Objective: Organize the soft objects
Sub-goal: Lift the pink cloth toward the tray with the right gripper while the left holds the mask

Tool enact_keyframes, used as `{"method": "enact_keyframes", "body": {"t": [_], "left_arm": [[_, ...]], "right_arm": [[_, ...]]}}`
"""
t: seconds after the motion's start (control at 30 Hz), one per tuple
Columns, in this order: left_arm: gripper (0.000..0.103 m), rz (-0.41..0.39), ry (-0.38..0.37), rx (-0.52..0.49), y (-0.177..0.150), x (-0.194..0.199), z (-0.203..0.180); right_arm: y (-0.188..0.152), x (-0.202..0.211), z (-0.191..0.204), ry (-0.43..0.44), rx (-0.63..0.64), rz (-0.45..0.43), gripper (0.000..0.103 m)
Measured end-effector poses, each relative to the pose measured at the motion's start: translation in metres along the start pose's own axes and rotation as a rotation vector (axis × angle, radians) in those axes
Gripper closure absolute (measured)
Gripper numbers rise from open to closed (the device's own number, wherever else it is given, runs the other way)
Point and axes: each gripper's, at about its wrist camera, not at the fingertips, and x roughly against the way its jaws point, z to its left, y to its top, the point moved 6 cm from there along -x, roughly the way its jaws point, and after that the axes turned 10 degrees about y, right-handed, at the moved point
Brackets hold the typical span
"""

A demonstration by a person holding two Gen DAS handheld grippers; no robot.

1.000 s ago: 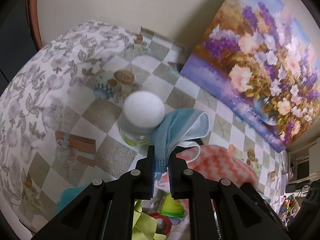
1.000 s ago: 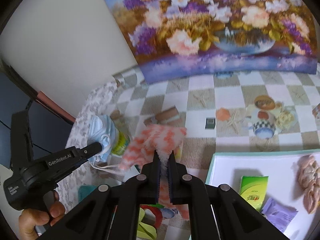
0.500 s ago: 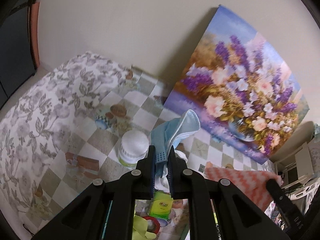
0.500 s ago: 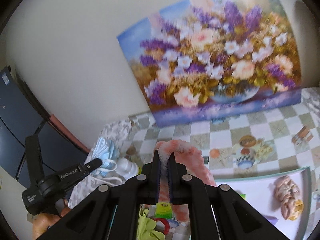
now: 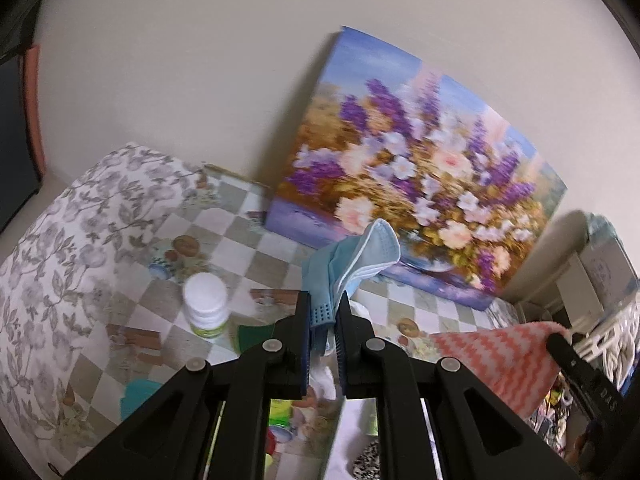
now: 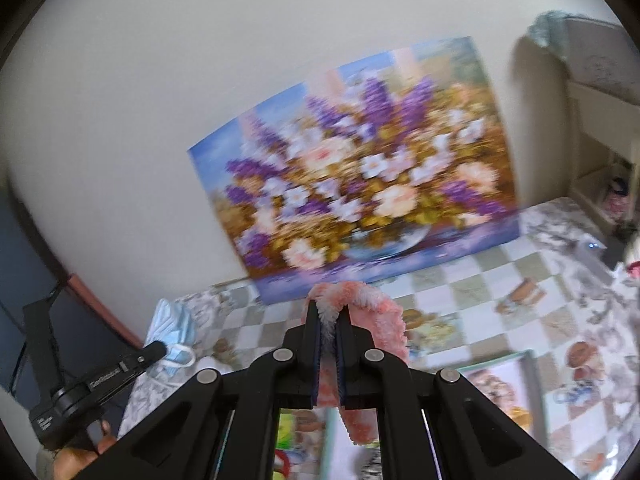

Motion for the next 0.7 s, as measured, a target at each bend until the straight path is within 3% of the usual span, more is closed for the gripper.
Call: {"method": "enact_keyframes", "body": {"t": [0.33,0.7], "left_arm": [[0.092,0.050,-0.100,-0.143,-0.031,0.004,-0.073],[0.092,0.117,-0.150,-0.334,-0.088,-0.003,-0.153]], "right_arm": [[0.014,0.050,-0.061,-0.150,-0.064,-0.046,0.097],[0.018,0.083,-0.114,-0.277,-0.117,-0.050,0.097]]}}
